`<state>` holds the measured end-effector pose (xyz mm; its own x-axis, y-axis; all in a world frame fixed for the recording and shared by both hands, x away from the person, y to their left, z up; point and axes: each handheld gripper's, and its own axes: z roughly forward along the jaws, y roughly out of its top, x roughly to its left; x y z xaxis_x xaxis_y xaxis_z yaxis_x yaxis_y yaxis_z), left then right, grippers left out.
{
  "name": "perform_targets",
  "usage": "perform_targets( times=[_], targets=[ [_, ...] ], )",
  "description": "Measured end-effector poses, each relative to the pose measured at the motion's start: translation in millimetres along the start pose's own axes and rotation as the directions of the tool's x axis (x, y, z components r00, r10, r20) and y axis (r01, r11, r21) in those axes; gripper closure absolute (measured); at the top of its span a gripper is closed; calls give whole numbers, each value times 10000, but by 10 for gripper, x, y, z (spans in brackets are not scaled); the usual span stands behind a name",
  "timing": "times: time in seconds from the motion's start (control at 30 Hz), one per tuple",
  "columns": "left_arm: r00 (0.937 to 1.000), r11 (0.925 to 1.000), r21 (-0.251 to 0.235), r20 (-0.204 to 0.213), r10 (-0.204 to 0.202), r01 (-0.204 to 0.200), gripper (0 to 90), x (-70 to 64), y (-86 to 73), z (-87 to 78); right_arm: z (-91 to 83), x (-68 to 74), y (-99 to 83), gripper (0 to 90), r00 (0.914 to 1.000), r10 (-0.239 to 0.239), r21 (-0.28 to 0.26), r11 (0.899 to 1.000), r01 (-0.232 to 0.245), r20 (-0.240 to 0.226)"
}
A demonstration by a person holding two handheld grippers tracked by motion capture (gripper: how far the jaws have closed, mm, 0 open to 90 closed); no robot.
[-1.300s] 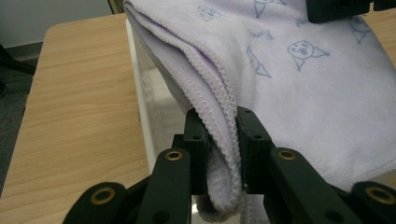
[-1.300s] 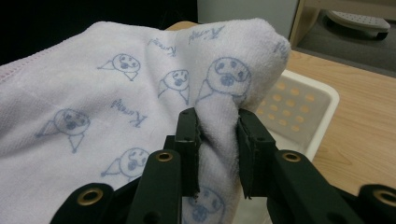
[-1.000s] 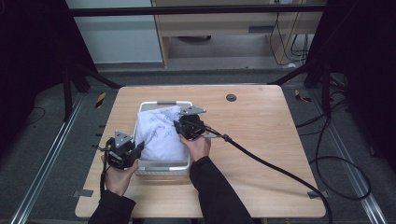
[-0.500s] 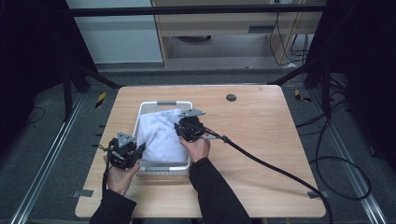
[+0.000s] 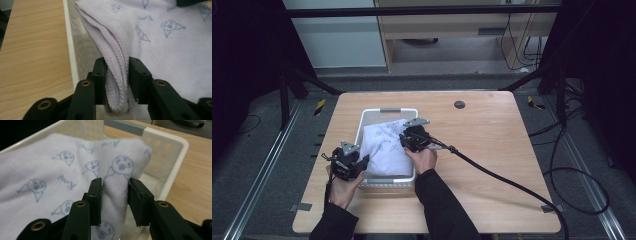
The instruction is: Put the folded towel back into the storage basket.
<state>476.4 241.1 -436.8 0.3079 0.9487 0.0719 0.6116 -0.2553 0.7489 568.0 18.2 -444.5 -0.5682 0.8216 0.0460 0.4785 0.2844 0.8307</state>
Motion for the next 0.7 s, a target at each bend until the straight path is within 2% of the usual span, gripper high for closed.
perform_targets(
  times=[0.07,0.13,0.4,0.53,0.63,0.7],
  targets=[
    [9998,9999,-102,-181,-50,48,632,16,-8,-7,-7,1,-6,625,9996,-170,-106,9998,172,217],
    [9996,9992,-322,-164,-240,234,571,45,1,-43,-30,-11,8,611,9993,-254,-236,9994,261,282],
    [9995,9968,-734,-2,-310,309,530,61,15,-132,-169,-58,70,553,9992,-210,-676,9974,233,345],
    [9985,9933,-1109,465,-279,329,510,53,27,-205,-266,-134,76,477,9997,-170,-828,9964,186,201],
    [9975,9916,-1248,650,-268,348,505,49,32,-237,-320,-171,79,447,10000,-64,-837,9965,64,4],
    [9946,9896,-1380,1003,-262,400,501,56,38,-276,-403,-224,81,392,9999,11,-847,9964,-21,-112]
  ],
)
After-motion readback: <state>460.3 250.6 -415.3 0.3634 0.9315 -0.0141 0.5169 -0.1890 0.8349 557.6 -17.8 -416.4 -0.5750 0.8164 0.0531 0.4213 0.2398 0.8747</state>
